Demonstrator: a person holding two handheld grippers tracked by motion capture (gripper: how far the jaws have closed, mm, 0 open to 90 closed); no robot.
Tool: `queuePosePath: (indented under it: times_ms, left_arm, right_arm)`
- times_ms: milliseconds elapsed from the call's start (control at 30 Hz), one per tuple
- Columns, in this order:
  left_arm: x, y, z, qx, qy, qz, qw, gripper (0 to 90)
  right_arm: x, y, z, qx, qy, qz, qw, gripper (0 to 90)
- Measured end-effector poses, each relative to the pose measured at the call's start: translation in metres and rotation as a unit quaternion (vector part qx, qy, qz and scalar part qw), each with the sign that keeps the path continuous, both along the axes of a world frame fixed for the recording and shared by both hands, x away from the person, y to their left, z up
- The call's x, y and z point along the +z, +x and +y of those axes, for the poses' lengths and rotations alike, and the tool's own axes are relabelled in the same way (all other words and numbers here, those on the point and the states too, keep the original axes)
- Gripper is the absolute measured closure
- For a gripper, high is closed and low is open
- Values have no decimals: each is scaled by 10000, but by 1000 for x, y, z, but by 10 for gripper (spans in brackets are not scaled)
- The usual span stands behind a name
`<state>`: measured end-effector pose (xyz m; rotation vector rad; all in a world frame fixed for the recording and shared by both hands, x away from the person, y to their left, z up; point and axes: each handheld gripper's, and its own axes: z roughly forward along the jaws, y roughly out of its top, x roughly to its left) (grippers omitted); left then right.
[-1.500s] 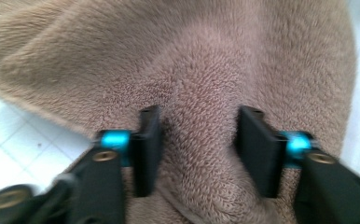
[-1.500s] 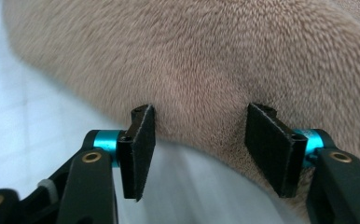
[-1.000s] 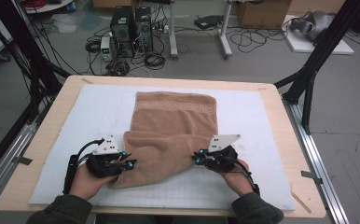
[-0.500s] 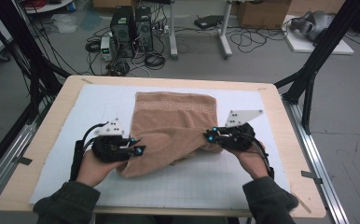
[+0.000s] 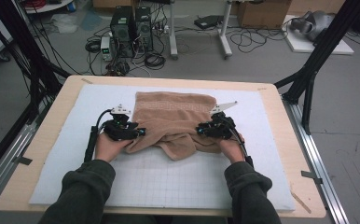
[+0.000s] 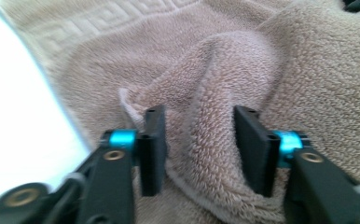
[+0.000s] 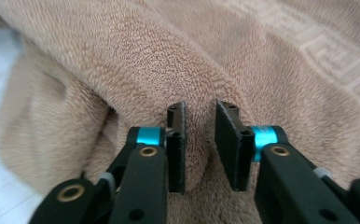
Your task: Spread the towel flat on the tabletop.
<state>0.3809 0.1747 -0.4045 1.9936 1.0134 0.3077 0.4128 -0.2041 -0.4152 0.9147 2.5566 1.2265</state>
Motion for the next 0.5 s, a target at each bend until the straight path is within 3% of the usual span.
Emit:
queuePosePath:
  times_ms: [133,233,300,367,433,500]
  left_arm:
    - [26,-20,15,23,-439,-228,9988,493]
    - [39,-38,18,-173,-304,-476,9983,471]
    - [42,-49,16,-390,-255,-525,9975,463]
    - [38,-59,10,-624,-131,-593,9962,457]
    - [28,-63,0,-861,211,-480,9949,444]
    - [18,-63,-4,-957,338,-439,9939,431]
  right_arm:
    - [21,-19,-9,109,189,-307,9993,668]
    - [30,-38,-14,262,140,-513,9982,639]
    - [29,-52,-14,422,127,-555,9975,632]
    - [22,-63,-10,598,112,-531,9967,620]
    - [14,-69,-3,781,87,-483,9957,593]
    - [5,-70,5,826,65,-384,9958,565]
